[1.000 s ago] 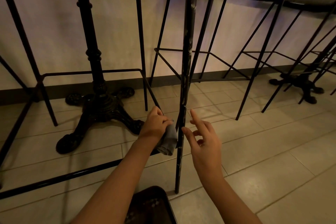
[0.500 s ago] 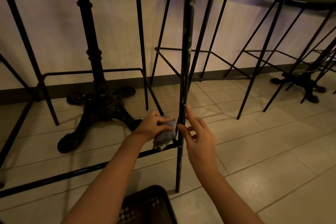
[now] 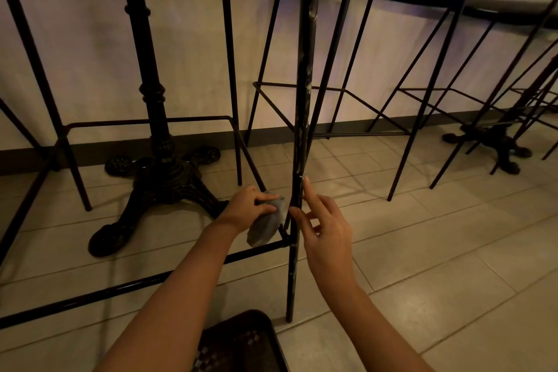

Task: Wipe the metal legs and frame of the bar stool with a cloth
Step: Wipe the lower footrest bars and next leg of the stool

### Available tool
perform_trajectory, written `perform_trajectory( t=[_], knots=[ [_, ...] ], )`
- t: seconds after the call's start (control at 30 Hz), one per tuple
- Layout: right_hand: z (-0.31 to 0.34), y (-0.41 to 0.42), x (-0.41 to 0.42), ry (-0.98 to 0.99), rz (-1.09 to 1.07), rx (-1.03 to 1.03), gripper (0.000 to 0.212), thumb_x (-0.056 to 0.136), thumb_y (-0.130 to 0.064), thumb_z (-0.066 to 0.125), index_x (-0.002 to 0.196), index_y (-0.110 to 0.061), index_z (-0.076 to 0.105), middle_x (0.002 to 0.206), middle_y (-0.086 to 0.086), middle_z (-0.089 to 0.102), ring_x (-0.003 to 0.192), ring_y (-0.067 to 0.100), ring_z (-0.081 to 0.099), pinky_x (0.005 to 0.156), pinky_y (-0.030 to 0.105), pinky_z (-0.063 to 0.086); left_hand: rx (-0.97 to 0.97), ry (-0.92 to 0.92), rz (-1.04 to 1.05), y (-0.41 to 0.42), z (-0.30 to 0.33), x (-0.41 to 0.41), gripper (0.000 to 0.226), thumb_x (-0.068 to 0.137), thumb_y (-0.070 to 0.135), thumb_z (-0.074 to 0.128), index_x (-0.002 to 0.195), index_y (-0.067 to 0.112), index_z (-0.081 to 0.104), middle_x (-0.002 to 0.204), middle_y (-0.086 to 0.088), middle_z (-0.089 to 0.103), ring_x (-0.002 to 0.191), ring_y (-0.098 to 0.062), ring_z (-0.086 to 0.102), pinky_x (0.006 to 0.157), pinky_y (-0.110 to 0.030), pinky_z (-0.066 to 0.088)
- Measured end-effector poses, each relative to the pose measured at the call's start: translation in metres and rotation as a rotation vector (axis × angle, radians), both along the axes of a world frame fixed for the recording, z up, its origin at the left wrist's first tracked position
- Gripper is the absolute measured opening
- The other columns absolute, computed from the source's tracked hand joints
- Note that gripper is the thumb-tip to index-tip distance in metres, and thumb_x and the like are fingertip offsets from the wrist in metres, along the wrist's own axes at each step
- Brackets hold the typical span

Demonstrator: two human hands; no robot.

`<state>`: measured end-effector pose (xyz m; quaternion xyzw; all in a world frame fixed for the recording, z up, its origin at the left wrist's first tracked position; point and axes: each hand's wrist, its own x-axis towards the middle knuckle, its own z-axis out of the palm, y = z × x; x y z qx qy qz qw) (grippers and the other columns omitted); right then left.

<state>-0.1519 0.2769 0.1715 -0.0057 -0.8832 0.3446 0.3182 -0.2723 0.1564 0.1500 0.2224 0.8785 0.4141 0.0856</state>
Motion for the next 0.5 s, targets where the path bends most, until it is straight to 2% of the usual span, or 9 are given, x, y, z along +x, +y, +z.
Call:
perform_trajectory(
  t=[0.07,0.2,0.3,0.4,0.5],
  knots=[
    [0.001,0.001,0.0,0.001,-0.005,0.011,0.055,0.087,-0.025,0.058,0.138,-0.031,0.037,0.106,0.0,0.055,0.083,0.009,0.056,0.069,0.008,0.041,-0.012,-0.007,-0.011,0.001,0.001,0.003,0.033,0.09,0.021,0.054,0.123,0.021,0.056,0.097,0.001,0.042,0.09,-0.009,0.04,0.079,-0.02,0.032],
    [0.001,0.0,0.001,0.011,-0.004,0.019,0.054,0.087,-0.03,0.055,0.138,-0.03,0.038,0.105,0.001,0.055,0.081,0.01,0.056,0.07,0.006,0.04,-0.096,-0.004,-0.077,0.003,0.003,0.009,0.03,0.089,0.026,0.055,0.119,0.019,0.059,0.097,0.001,0.044,0.091,-0.01,0.042,0.073,-0.017,0.033],
    [0.001,0.0,0.001,0.008,-0.014,0.027,0.054,0.086,-0.032,0.056,0.138,-0.03,0.038,0.105,0.0,0.054,0.081,0.01,0.056,0.067,0.006,0.038,-0.132,0.018,-0.09,0.005,0.006,0.01,0.026,0.088,0.026,0.057,0.112,0.017,0.062,0.099,0.0,0.047,0.093,-0.013,0.045,0.076,-0.022,0.034],
    [0.001,0.001,0.001,0.007,-0.003,0.008,0.053,0.087,-0.029,0.057,0.136,-0.033,0.039,0.105,-0.003,0.053,0.081,0.01,0.057,0.065,0.01,0.042,-0.019,0.078,0.028,0.007,0.009,0.005,0.021,0.09,0.019,0.055,0.106,0.01,0.065,0.098,-0.003,0.049,0.094,-0.016,0.049,0.078,-0.021,0.034],
    [0.002,0.003,0.0,0.01,0.011,-0.009,0.051,0.087,-0.031,0.056,0.134,-0.036,0.039,0.105,-0.006,0.051,0.082,0.007,0.056,0.065,0.012,0.045,0.079,0.113,0.186,0.009,0.008,-0.007,0.021,0.092,0.014,0.051,0.105,0.008,0.066,0.107,-0.01,0.052,0.101,-0.022,0.051,0.087,-0.023,0.037]
  ],
)
